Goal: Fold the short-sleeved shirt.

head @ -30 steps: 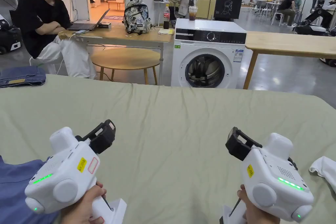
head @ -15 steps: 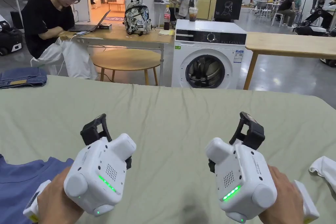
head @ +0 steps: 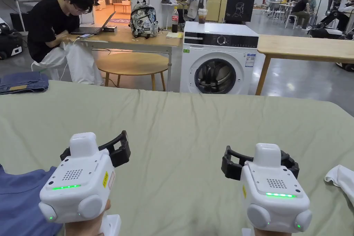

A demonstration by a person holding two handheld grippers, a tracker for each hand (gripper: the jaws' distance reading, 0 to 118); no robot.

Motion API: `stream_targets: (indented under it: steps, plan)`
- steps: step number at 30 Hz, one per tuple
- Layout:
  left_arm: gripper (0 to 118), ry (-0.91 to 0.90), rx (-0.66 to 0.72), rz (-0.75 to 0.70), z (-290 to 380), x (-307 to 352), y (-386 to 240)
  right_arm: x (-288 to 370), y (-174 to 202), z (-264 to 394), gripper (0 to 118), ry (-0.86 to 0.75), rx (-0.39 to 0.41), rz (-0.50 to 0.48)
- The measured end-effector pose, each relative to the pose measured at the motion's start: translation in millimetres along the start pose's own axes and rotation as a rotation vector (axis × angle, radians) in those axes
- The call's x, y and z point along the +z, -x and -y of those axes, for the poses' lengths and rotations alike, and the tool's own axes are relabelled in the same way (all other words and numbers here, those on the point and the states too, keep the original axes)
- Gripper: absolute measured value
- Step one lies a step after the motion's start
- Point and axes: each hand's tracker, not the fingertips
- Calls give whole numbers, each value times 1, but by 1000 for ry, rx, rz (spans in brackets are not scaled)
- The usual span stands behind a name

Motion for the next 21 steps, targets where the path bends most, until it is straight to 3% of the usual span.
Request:
stream_targets:
  steps: [4, 9, 11, 12, 13, 15, 16, 18, 19, 21]
  plan:
    - [98, -11, -122, 1, -3, 5, -13, -5, 2, -3, 118, -9, 29, 8]
    - [98, -7, -183, 3, -9, 12, -25, -9, 3, -2, 118, -4, 5, 19]
    - [89, -18, -201, 1, -9, 14, -27, -8, 5, 0, 103, -9, 5, 27]
    - [77, -26, -206, 1, -9, 15, -27, -6, 6, 2, 90, -11, 6, 31]
    - [51, -33, -215, -7, -9, 16, -27, -7, 6, 3, 72, -11, 7, 34]
    - [17, -42, -223, -35, -10, 16, -30, -6, 6, 4, 42, -13, -2, 39]
    - [10, -41, -220, -40, -10, 16, -29, -4, 6, 4, 23, -13, -11, 40]
    - [10, -32, -206, -43, -10, 14, -26, -4, 5, 4, 16, -26, -34, 59]
    - [8, -28, -207, -44, -9, 14, -26, -3, 4, 3, 1, -30, -47, 58]
    - [0, -26, -212, -53, -8, 17, -27, 0, 5, 2, 0, -24, -51, 32]
